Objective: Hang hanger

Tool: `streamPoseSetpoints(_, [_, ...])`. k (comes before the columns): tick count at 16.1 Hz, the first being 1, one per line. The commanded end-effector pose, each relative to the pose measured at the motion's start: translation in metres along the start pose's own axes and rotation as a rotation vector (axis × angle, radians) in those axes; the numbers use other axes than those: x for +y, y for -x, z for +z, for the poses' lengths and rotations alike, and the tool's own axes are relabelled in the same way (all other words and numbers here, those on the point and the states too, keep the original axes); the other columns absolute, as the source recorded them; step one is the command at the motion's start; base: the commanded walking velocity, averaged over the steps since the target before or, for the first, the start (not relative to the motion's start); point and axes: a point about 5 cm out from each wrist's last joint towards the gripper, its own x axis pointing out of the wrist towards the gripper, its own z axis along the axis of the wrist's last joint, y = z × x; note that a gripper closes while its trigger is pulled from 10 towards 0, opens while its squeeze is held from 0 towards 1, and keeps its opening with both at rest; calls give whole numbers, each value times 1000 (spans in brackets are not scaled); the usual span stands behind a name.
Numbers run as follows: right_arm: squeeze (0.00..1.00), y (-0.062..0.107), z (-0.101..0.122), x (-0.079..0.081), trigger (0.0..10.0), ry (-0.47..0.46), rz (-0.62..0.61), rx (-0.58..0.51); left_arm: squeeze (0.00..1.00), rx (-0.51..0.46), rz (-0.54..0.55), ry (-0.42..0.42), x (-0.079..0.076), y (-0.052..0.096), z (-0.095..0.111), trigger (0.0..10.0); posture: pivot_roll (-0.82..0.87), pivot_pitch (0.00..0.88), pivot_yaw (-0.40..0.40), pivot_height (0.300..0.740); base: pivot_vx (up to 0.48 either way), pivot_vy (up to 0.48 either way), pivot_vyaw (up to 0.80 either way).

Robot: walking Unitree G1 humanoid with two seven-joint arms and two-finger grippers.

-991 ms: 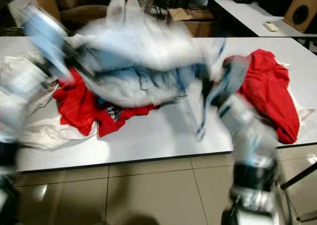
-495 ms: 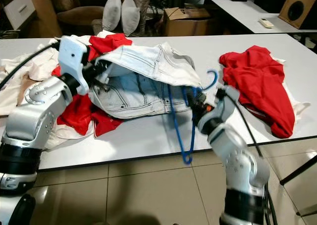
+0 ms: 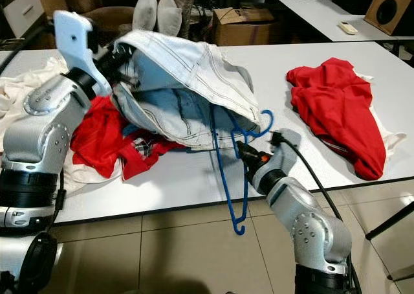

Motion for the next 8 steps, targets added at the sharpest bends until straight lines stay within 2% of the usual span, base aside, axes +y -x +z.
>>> streamPoseSetpoints(1, [0, 1, 14, 2, 10000, 36, -2, -87, 0, -25, 1, -3, 1, -2, 6, 1216, -75, 0, 12, 740, 0, 0, 0])
streamPoseSetpoints(3, [0, 2, 38, 5, 10000, -62, 16, -240, 0, 40, -9, -47, 1, 3, -7, 902, -71, 0, 10, 740, 0, 0, 0])
streamPoseSetpoints(4, [0, 4, 45, 6, 10000, -109, 39, -276, 0, 89, -22, -85, 2, 7, -17, 902, -69, 0, 9, 740, 0, 0, 0])
streamPoseSetpoints(6, [0, 2, 60, 11, 10000, -260, 106, -356, 0, 272, -84, -186, 2, 21, -54, 1059, -67, 0, 10, 740, 0, 0, 0])
streamPoseSetpoints(7, [0, 1, 61, 11, 10000, -283, 109, -369, 0, 298, -101, -199, 1, 23, -59, 1059, -64, 0, 13, 740, 0, 0, 0])
streamPoseSetpoints(8, [0, -8, 65, 8, 10000, -381, 86, -416, 0, 333, -191, -144, -10, 27, -63, 1529, -60, 0, 21, 740, 0, 0, 0])
